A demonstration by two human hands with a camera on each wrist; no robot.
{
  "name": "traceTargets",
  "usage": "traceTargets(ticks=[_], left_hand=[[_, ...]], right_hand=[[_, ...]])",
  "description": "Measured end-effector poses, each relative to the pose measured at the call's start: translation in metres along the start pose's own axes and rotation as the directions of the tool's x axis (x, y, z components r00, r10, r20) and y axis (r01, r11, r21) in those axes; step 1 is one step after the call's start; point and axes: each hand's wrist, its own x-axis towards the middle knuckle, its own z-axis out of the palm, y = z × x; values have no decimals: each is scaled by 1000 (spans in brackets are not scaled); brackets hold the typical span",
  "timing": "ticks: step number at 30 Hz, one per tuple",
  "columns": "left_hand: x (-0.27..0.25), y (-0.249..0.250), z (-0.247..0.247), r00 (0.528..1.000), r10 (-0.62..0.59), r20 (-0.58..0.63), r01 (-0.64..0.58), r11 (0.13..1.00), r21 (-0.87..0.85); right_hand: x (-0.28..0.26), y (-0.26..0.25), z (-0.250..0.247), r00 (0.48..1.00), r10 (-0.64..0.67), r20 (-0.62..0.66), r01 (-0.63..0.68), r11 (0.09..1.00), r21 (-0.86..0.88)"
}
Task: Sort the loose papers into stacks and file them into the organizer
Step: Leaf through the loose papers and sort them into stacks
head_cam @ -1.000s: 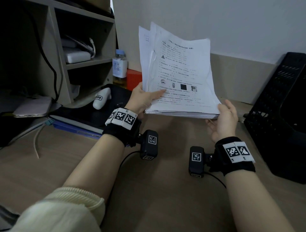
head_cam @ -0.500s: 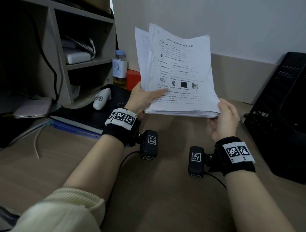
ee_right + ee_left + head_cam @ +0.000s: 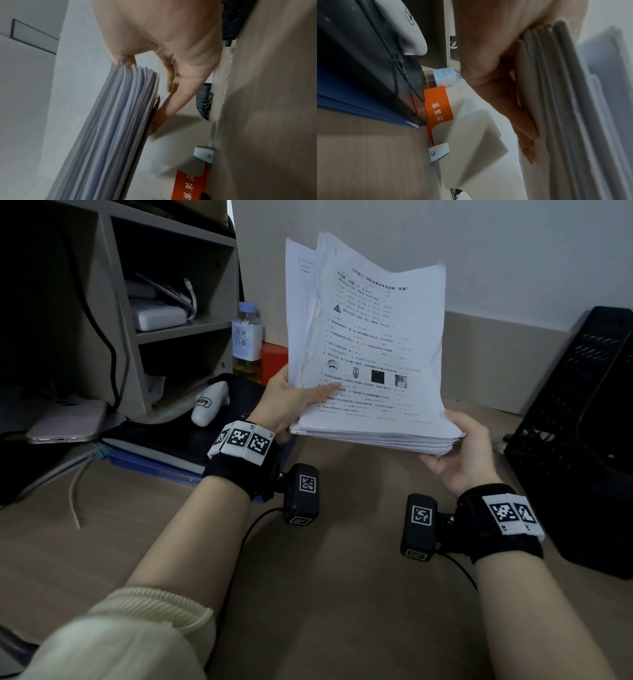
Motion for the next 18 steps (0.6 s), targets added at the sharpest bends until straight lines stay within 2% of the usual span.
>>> traceTargets(ticks=[4, 6, 12, 18], left_hand=[[-3, 2, 1, 999, 7, 35, -10, 998, 69], [-3, 2, 1, 999, 17, 52, -21, 995, 94], [-3, -2, 0, 997, 69, 44, -75, 985, 156], [-3, -10, 5, 988, 136, 69, -148, 967, 207]], right_hand=[[-4, -1, -5, 990, 100, 103, -86, 987, -132], [-5, 0, -5, 988, 93, 125, -66, 977, -203], [2, 11, 4, 988, -127, 88, 150, 921, -359], [4, 19, 9, 961, -269, 69, 272, 862, -428]])
